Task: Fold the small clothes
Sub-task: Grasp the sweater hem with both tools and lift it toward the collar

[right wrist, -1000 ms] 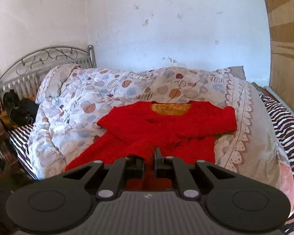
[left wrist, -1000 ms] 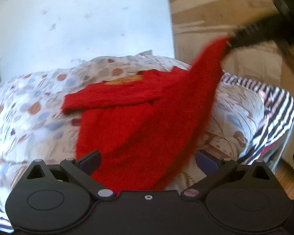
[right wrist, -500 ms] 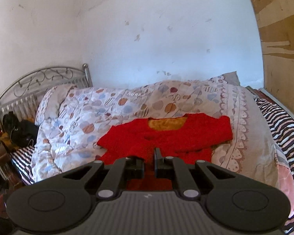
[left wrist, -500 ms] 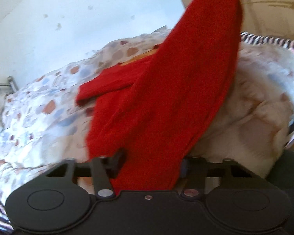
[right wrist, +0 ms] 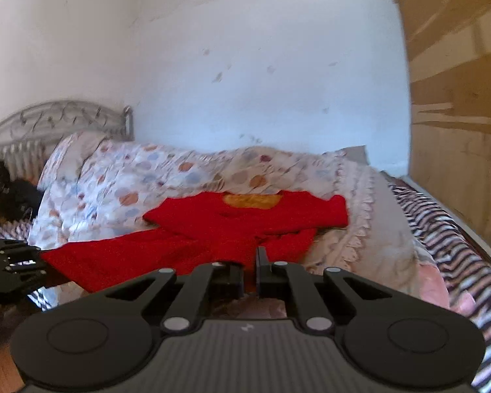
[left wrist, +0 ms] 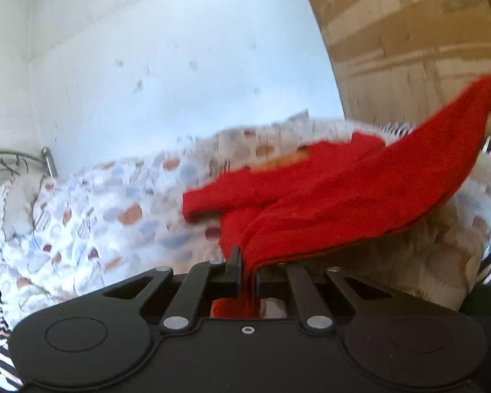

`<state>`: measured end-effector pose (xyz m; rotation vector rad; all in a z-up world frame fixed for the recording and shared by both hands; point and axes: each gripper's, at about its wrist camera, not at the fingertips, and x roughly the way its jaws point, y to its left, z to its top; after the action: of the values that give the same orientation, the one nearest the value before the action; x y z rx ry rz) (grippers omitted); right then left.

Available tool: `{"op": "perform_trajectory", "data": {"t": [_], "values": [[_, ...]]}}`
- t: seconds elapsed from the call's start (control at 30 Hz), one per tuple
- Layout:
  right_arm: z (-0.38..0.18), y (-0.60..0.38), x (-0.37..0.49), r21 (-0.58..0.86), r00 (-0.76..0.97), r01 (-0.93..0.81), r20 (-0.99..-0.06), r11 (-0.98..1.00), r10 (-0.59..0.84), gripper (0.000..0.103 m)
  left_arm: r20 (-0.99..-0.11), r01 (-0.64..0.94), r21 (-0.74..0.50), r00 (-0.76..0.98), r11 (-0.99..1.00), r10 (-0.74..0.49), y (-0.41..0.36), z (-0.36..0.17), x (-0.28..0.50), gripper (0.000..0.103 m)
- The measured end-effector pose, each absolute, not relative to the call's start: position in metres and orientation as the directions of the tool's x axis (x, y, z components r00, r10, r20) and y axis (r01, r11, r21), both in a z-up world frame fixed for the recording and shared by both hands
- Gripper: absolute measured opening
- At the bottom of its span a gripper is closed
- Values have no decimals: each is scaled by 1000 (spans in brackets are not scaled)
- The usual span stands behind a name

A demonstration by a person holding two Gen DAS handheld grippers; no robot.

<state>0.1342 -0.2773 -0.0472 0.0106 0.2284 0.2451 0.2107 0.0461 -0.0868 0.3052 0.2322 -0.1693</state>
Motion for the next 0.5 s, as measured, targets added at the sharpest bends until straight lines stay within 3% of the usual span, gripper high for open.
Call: {"op": "perform_trajectory", "data": {"t": [0.5], "values": [[-25, -291, 34, 143, 960, -227, -132, 963, 246, 6, -241, 239, 173, 951, 955, -195, 66, -10, 112, 6]]}}
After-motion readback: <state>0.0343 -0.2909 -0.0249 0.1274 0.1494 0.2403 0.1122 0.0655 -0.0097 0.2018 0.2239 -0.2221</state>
